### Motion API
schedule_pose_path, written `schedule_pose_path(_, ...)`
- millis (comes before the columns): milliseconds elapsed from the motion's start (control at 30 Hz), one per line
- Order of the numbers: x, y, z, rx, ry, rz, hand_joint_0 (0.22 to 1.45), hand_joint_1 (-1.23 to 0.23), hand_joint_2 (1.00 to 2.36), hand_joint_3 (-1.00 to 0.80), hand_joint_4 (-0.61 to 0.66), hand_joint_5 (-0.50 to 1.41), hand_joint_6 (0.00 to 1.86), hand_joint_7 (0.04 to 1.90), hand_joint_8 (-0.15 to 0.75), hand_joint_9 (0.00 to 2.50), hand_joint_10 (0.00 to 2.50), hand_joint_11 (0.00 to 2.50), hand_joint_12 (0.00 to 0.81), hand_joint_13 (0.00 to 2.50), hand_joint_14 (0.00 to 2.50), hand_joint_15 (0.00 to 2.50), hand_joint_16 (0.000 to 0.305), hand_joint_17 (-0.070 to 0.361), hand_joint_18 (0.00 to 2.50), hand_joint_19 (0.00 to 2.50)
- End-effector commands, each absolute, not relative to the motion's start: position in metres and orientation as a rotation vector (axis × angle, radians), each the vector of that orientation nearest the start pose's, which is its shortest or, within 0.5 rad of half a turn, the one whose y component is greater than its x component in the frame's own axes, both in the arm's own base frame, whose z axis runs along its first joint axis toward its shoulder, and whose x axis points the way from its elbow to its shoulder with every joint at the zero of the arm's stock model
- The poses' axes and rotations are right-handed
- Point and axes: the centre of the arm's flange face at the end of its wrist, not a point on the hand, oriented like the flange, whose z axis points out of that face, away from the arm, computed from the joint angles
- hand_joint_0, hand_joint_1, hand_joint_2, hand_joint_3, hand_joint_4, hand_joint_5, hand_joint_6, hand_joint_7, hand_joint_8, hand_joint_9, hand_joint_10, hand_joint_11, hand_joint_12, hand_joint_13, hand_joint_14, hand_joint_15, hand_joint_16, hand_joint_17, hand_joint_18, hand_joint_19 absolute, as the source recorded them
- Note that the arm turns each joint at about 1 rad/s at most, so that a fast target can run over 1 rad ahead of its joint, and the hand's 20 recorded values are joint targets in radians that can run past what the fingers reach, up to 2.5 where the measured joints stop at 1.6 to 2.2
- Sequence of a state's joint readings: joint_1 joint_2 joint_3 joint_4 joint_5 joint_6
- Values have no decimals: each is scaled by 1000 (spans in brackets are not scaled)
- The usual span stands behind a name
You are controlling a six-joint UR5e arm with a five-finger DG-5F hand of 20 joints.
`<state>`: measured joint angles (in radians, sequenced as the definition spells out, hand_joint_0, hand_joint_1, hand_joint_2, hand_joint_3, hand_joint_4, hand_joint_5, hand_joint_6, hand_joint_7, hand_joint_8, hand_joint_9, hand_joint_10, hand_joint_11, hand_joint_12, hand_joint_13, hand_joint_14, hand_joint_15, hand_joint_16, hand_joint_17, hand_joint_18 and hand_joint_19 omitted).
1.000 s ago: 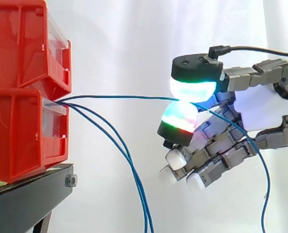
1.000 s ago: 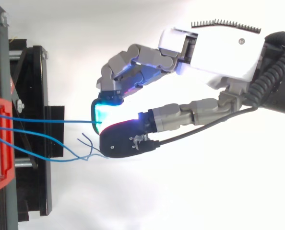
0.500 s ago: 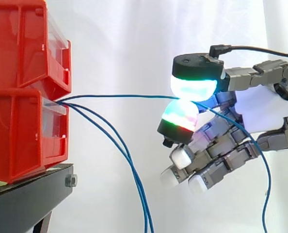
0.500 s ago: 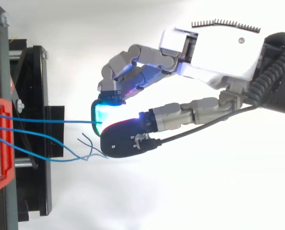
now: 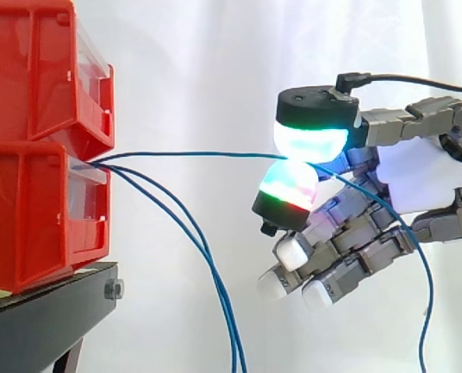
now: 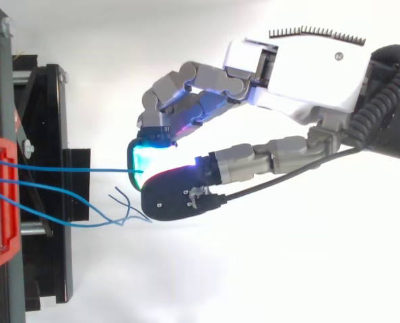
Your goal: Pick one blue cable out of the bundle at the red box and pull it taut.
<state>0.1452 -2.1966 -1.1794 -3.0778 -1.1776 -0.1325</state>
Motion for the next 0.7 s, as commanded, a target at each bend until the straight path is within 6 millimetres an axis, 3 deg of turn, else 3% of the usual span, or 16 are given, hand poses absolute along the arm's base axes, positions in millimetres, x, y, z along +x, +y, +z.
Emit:
schedule_pose_path(0,722,-67,302,1305,1238,814,768,-804,1020,-195,-114,-182,976,1180,368,822,12,634,369,488,8,226,52,117,509,307)
schedule_pose_path(667,722,-67,302,1304,1238,814,768,-804,1019,-189,-109,-180,976,1170,368,817,12,627,365,486,9,223,51,116,505,317)
